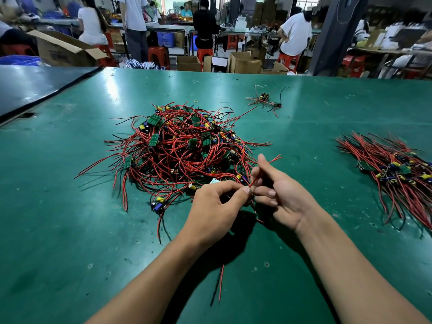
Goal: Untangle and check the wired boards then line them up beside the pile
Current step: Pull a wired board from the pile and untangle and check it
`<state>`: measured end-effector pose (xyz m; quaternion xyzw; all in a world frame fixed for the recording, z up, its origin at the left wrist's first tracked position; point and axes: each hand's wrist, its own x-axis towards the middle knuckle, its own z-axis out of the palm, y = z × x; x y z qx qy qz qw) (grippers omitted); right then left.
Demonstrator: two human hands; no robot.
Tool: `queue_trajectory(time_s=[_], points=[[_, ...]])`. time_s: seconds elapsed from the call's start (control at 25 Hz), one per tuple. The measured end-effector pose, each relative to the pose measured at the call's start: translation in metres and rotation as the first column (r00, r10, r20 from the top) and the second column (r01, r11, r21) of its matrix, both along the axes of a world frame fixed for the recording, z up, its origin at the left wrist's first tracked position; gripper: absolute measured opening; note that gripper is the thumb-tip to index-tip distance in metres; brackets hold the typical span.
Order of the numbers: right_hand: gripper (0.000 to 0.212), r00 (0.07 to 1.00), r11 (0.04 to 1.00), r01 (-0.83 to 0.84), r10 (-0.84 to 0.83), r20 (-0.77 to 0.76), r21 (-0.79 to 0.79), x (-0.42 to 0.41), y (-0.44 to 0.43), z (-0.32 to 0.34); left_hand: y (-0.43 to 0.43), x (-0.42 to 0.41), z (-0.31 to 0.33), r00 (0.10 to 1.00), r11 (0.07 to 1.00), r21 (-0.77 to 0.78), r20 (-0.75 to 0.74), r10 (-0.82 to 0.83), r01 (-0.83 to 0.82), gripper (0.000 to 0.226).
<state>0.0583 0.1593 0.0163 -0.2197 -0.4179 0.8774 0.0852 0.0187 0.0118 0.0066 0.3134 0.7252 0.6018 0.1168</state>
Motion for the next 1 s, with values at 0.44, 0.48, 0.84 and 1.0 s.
queue_trajectory(time_s=[0.44,0.48,0.84,1.0], points=[[0.03,0.999,0.933,0.001,0.017,-0.046,0.361,-0.001,-0.021,-0.012,0.001,-0.007,-0.005,0.975,0.989,0.143,0.223,0.015,-0.048,0.017],[0.031,0.998,0.937,0.052,-0.037,-0.049,0.346,-0.002,-0.017,-0.011,0.001,-0.007,-0.005,0.972,0.991,0.133,0.233,-0.002,-0.029,0.018],[0.056,0.991,0.99,0.128,-0.13,-0.041,-0.051,0.004,0.009,0.003,-0.003,-0.007,-0.004,0.965,0.994,0.086,0.245,-0.09,0.071,0.017],[0.054,0.996,0.995,0.089,-0.089,0.019,0.048,0.008,0.013,0.003,-0.005,-0.006,-0.003,0.961,0.994,0.067,0.256,-0.106,0.092,0.015]])
